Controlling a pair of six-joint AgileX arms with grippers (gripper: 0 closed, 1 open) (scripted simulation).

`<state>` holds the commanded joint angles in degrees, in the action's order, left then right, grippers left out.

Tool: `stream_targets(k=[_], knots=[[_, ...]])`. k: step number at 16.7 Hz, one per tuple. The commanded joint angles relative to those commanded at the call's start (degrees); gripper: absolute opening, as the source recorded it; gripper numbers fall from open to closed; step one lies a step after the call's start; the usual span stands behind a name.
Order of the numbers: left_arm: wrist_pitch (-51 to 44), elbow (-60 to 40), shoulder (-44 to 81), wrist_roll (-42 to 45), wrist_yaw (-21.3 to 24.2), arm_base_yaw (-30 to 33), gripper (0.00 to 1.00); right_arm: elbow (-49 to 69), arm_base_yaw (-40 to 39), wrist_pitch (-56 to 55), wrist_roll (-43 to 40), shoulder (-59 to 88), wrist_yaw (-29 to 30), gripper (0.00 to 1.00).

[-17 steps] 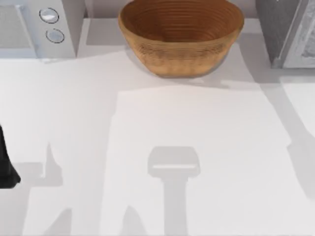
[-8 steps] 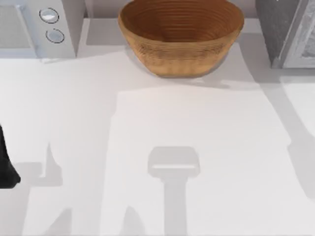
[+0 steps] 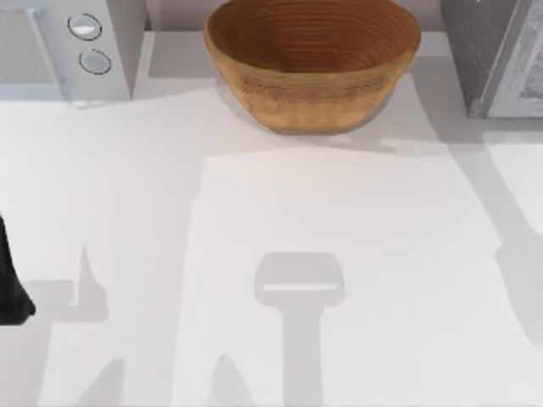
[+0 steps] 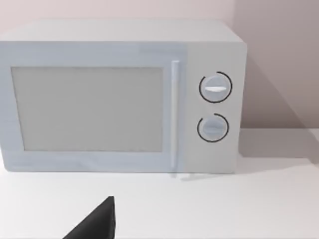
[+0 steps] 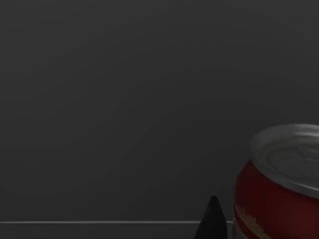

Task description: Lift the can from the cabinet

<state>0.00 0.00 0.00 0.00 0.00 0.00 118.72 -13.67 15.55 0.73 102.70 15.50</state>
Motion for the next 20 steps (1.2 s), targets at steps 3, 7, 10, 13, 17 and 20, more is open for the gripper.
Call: stream_targets(k=[3, 7, 10, 13, 17, 20], knots=[[0.00, 0.00, 0.00, 0.00, 0.00, 0.00, 1.00, -1.28, -1.88, 2.64, 0.04, -3.94, 2.00, 0.00], [0.00, 0.00, 0.00, 0.00, 0.00, 0.00, 1.00, -4.68, -6.83, 9.63, 0.06, -14.72, 6.95, 0.00], [0.00, 0.00, 0.00, 0.00, 0.00, 0.00, 1.00, -7.27, -10.73, 14.94, -0.04, -22.63, 10.51, 0.00], [0.00, 0.00, 0.00, 0.00, 0.00, 0.00, 1.00, -8.57, -12.72, 17.66, -0.09, -26.07, 12.31, 0.00], [0.00, 0.00, 0.00, 0.00, 0.00, 0.00, 1.00, -8.38, -12.50, 17.57, -0.01, -26.02, 12.21, 0.00], [0.00, 0.00, 0.00, 0.00, 0.00, 0.00, 1.00, -10.08, -12.08, 16.90, 0.00, -27.47, 11.72, 0.00]])
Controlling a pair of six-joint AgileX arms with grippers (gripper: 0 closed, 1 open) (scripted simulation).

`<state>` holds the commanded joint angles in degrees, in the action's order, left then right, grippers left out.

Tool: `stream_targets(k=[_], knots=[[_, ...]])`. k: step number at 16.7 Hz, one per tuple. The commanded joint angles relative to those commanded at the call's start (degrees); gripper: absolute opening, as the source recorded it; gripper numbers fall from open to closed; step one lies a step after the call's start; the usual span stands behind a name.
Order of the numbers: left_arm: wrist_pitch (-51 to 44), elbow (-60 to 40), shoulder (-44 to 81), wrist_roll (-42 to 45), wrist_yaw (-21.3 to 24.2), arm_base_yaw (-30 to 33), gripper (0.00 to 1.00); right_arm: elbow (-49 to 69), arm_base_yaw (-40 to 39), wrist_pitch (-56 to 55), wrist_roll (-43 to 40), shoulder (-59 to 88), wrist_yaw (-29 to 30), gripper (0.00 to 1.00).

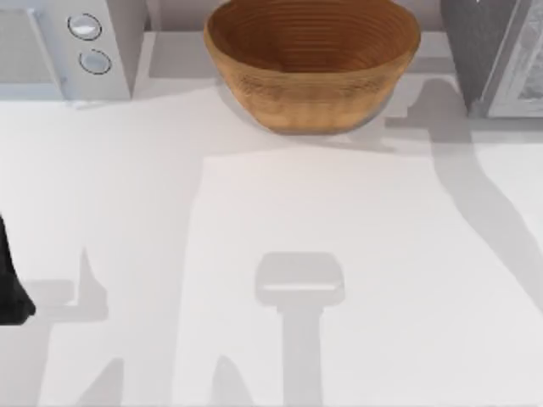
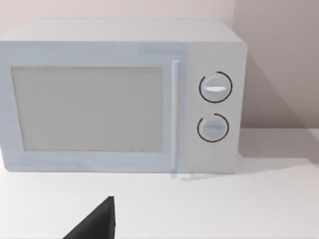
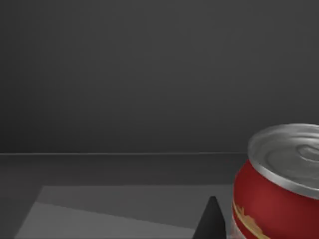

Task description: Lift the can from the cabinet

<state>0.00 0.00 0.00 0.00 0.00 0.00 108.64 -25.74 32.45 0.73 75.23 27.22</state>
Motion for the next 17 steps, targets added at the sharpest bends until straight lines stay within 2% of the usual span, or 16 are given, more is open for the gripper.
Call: stream_targets(k=[3, 6, 17], knots=[[0.00, 0.00, 0.00, 0.00, 0.00, 0.00, 1.00, -6.87, 1.65, -2.27, -0.01, -5.07, -1.80, 0.00], [0.00, 0.00, 0.00, 0.00, 0.00, 0.00, 1.00, -18.85, 4.51, -5.82, -0.07, -12.98, -4.73, 0.00], [0.00, 0.00, 0.00, 0.00, 0.00, 0.00, 1.00, -85.66, 18.97, -23.76, -0.51, -55.60, -19.87, 0.00]])
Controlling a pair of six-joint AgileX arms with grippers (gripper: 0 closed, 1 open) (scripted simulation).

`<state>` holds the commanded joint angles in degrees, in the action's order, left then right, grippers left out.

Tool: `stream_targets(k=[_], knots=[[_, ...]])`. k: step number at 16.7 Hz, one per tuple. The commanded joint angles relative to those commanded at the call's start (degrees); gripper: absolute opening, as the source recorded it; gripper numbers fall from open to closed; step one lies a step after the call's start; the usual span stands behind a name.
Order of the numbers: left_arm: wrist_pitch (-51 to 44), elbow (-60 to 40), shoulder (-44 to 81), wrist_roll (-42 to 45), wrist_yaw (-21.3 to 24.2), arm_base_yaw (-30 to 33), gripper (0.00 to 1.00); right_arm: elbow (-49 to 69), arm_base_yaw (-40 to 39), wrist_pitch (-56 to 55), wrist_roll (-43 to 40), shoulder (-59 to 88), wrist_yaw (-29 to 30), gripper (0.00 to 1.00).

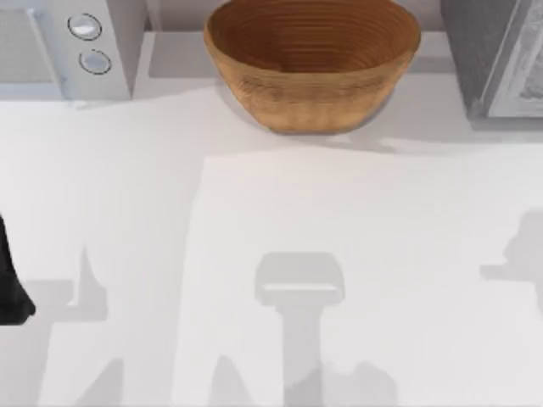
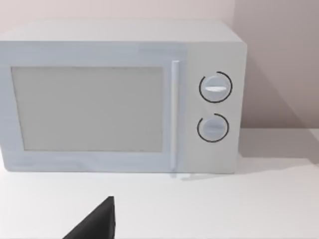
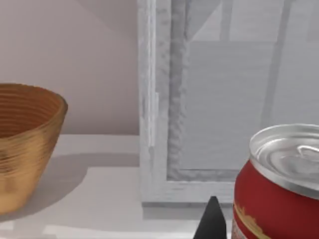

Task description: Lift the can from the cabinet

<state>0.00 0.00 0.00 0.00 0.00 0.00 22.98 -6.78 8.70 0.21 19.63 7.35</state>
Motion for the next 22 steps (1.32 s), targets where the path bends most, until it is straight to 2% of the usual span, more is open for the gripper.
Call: stream_targets(k=[4, 7, 15, 19, 22], knots=[[0.00, 0.00, 0.00, 0.00, 0.00, 0.00, 1.00, -16.13, 4.58, -5.86, -0.13, -13.20, -4.92, 0.00], [0.00, 0.00, 0.00, 0.00, 0.00, 0.00, 1.00, -22.04, 6.47, -8.30, -0.20, -18.74, -7.00, 0.00], [0.00, 0.00, 0.00, 0.00, 0.00, 0.00, 1.00, -23.05, 6.61, -8.58, -0.12, -19.28, -7.32, 0.00], [0.00, 0.00, 0.00, 0.00, 0.00, 0.00, 1.00, -21.38, 8.75, -12.71, 1.20, -12.67, -12.45, 0.00], [0.00, 0.00, 0.00, 0.00, 0.00, 0.00, 1.00, -19.60, 11.65, -17.62, 2.36, -2.05, -18.36, 0.00]])
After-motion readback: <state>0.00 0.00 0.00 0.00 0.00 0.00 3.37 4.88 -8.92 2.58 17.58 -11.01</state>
